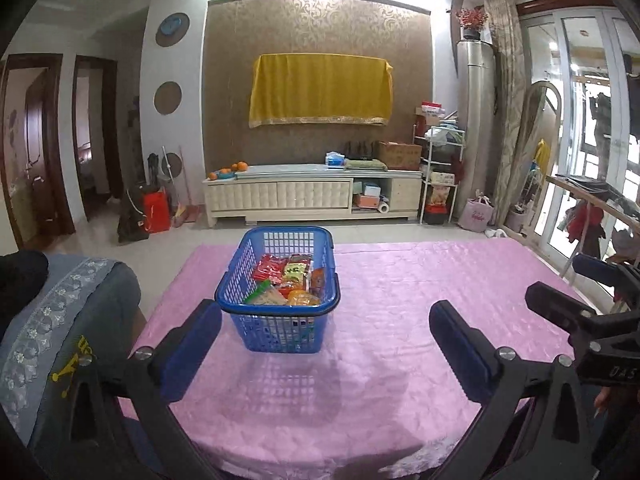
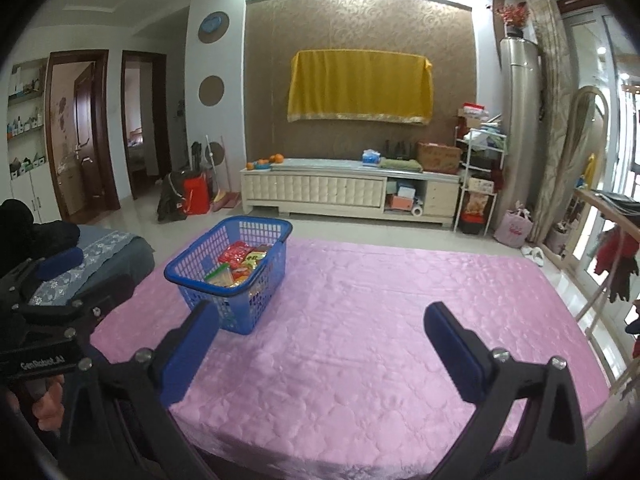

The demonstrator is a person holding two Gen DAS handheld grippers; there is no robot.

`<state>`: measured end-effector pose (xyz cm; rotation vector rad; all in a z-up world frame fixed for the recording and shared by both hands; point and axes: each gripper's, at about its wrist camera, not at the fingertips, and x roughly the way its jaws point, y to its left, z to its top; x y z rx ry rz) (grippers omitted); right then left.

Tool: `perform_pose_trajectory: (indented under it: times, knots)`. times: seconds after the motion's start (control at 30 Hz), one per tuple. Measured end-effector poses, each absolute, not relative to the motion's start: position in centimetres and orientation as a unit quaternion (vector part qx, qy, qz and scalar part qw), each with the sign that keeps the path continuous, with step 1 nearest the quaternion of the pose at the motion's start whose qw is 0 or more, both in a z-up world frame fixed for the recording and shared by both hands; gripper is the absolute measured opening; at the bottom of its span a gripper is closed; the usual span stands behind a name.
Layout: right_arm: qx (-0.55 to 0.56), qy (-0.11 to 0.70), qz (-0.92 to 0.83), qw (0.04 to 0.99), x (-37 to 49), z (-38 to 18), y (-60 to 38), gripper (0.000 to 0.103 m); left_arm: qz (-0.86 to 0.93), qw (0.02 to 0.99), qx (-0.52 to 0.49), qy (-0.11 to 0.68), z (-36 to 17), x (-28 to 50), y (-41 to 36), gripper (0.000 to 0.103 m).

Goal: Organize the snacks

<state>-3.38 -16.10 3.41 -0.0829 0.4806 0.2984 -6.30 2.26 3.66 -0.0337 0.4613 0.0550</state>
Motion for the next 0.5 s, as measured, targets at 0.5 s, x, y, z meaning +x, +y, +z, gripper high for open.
perform_pose_trajectory:
  times: [0.5]
  knots:
    - [-0.035,0.249,0.155,0.955,-4.8,2.2,-15.5,0.103,0.011,0.971,-0.020,0.237,2.6,-7.5,2.7,0.103]
